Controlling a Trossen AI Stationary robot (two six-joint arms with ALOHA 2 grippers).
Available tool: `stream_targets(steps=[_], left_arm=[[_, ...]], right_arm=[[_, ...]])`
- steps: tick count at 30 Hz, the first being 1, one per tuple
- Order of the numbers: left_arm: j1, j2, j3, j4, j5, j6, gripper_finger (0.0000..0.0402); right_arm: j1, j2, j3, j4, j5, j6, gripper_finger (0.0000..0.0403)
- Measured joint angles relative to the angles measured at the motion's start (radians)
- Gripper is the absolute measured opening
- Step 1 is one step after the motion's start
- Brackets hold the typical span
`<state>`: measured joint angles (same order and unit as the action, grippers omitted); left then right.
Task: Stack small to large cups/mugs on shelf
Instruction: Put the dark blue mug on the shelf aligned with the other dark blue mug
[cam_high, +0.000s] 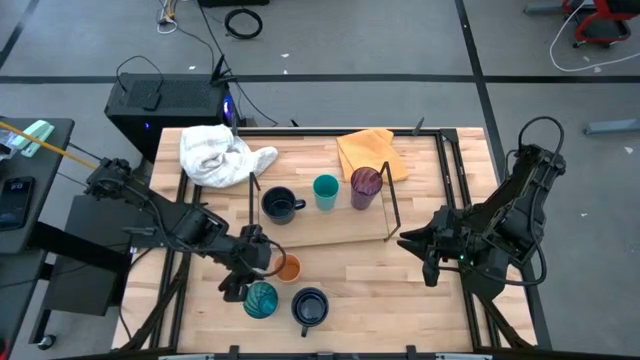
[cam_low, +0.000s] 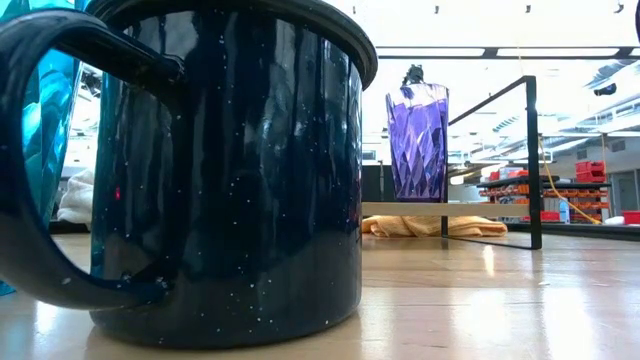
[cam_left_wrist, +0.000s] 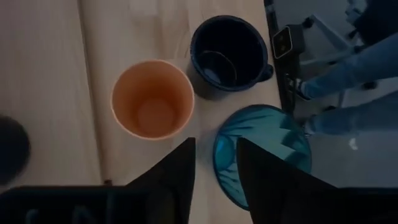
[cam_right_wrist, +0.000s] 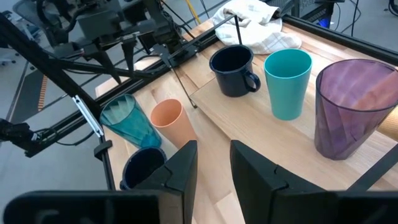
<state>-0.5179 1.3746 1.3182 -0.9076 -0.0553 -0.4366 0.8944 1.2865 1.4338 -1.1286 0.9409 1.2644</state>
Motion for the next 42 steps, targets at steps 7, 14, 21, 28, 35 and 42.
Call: stream_targets(steps=[7,14,21,28,35,42], left_arm=[[-0.001,0.000,0.000,0.055,-0.004,0.115,0.0116],[0.000,0.000,0.000,0.128,-0.011,0.150,0.0105],[0.007,0.014,0.000,0.197,-0.063,0.187,0.0092],[0.036,0.106,0.000,0.358,-0.051,0.175,0.0097],[0.040,0.190,0.000,0.553,-0.026,0.340,0.0169],[0.044,0.261,0.000,0.485,0.024,0.316,0.0250]], right_arm=[[0.000,0.000,0.000,0.000,0.000,0.015,0.0103],[-0.003,0.000,0.000,0.000,0.000,0.019,0.0103],[-0.009,0.000,0.000,0.000,0.000,0.018,0.0103],[-0.015,0.000,0.000,-0.001,0.000,0.013,0.0103],[-0.015,0.000,-0.001,-0.001,0.000,0.008,0.0103],[-0.015,0.000,-0.001,-0.001,0.000,0.007,0.0103]])
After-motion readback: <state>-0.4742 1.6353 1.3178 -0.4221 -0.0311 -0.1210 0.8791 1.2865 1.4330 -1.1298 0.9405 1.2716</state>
